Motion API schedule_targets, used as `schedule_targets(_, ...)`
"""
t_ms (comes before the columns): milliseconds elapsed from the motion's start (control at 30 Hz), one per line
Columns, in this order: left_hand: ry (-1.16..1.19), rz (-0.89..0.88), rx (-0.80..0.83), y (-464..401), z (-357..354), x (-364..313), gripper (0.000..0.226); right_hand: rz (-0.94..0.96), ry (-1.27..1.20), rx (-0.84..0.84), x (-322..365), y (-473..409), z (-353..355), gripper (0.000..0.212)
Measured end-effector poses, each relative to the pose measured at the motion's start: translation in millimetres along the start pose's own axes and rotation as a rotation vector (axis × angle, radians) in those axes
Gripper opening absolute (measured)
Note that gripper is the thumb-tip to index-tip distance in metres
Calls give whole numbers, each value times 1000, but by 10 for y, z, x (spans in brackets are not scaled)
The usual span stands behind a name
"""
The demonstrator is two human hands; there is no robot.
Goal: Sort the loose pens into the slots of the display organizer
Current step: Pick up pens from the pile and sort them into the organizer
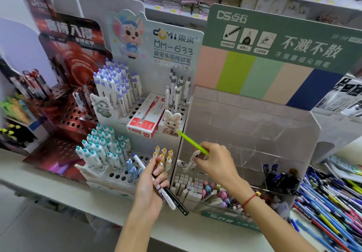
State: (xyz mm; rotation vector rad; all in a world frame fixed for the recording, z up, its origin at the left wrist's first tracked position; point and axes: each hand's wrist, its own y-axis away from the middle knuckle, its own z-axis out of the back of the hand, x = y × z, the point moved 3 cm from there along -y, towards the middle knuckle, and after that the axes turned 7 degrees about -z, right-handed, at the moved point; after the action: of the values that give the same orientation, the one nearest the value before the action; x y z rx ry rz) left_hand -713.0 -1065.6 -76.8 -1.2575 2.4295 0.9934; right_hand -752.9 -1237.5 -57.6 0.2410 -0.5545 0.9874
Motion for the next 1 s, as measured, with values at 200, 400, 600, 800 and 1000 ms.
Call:
schedule_targets(200,22,-2,-20,-8,-11,25,26,23,71,84,153,32,-75,33)
schedule_targets(400,26,-11,-27,8,-47,39,25,-76,-126,270,87,254,256,17)
schedule_targets(600,31,-8,-21,20,-46,24,25,-89,256,318,-22,16,814,36)
schedule_targets(800,14,0,-12,40,-50,41,25,-16,12,223,236,-279,954,18)
schedule_targets(1000,13,-16,10,11,-170,6,27,116,-704,-388,468,-363,1347,8)
